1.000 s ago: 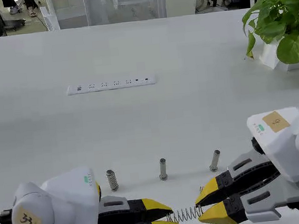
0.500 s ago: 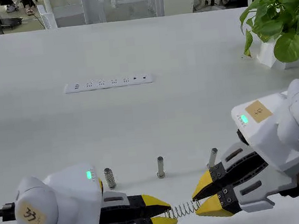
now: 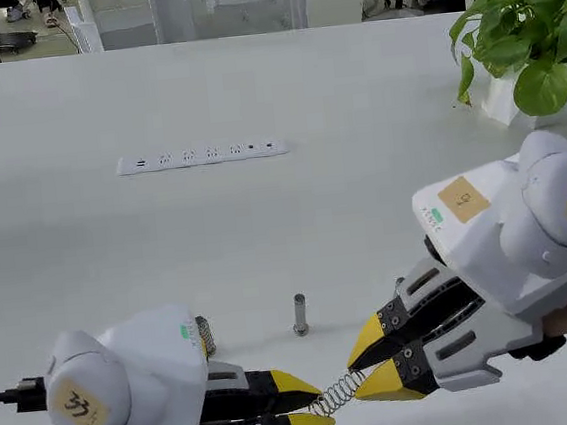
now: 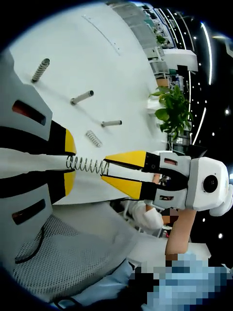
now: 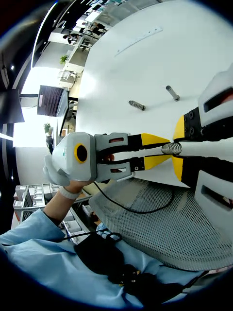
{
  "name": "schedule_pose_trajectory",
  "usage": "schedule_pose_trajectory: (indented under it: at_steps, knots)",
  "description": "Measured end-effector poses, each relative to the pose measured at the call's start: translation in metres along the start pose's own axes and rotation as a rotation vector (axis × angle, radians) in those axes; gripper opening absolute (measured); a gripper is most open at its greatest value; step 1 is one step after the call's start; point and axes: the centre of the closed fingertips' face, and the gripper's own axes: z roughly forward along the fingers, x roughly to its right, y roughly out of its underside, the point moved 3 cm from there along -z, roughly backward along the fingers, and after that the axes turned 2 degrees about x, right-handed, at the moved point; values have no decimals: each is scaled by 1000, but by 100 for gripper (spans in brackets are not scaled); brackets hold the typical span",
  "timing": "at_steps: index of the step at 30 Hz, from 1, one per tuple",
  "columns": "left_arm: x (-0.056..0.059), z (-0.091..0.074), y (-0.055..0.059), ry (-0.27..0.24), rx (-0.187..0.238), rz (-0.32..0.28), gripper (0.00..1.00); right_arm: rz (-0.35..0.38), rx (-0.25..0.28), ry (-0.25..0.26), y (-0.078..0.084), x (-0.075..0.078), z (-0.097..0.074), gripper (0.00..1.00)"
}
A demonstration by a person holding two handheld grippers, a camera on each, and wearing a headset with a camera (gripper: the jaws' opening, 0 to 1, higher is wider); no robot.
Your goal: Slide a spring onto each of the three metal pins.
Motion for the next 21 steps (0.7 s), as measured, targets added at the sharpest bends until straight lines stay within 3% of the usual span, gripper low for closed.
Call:
schedule_pose_trajectory:
  at_steps: [11, 21]
  knots:
    - [2, 5, 5, 8, -29, 9, 7, -23, -16, -11, -3, -2, 5, 7]
    - [3, 6, 6, 7, -18, -20, 6, -34, -30, -17, -2, -3, 4, 7]
